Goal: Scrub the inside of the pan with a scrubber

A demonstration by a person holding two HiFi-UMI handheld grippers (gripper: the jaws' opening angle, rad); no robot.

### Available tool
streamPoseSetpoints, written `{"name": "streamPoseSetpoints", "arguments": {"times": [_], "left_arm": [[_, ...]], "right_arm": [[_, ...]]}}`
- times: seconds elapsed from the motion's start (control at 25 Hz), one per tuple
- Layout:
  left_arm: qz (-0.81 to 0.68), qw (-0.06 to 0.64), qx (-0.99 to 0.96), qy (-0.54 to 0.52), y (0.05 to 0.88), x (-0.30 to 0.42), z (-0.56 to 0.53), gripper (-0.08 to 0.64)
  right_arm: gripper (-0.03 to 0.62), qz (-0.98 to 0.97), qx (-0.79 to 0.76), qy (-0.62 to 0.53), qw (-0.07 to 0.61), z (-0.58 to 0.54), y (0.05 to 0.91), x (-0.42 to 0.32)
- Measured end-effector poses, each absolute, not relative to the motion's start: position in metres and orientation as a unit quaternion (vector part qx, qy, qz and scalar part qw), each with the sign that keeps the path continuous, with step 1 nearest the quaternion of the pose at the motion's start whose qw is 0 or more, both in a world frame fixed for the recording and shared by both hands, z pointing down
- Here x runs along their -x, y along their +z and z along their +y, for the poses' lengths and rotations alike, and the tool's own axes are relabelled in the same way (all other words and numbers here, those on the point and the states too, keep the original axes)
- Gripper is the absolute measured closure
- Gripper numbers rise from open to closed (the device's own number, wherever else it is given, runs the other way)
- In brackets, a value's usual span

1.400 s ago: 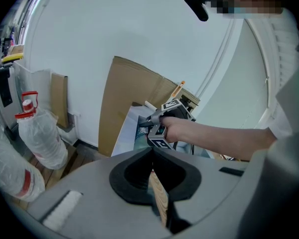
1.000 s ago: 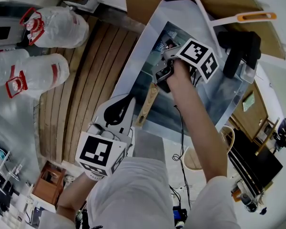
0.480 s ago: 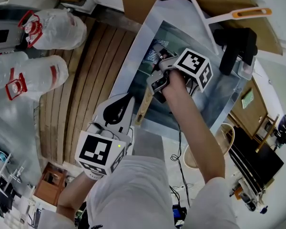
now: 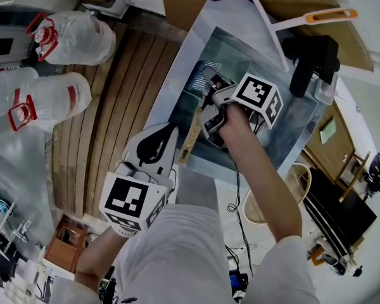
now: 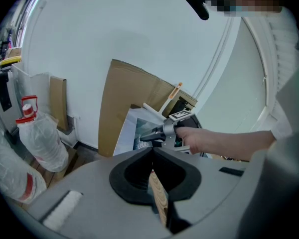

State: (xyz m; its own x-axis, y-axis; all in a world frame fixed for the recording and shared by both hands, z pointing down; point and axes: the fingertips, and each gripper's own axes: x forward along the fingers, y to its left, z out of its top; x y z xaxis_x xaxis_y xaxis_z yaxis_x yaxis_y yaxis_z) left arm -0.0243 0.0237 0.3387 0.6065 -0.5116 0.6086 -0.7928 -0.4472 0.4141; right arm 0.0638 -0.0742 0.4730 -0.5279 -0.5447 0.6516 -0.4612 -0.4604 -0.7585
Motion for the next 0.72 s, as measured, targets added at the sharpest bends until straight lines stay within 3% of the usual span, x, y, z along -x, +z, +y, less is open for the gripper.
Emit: {"name": "streamPoseSetpoints", "arguments": {"times": [0.36, 0.72], "left_arm": [[-0.395, 0.342, -0.829, 0.199, 0.332, 0.025, 0.026, 0.554], [-0.390, 0.341, -0.832, 0.199, 0.333, 0.018, 0.029, 0.555]], "right_arm": [[0.531, 0.612, 0.502, -0.610, -0.037, -0.067, 0.443, -0.094], [0.531, 0.582, 0.573, -0.575, -0.044, -0.067, 0.449, -0.156]]}}
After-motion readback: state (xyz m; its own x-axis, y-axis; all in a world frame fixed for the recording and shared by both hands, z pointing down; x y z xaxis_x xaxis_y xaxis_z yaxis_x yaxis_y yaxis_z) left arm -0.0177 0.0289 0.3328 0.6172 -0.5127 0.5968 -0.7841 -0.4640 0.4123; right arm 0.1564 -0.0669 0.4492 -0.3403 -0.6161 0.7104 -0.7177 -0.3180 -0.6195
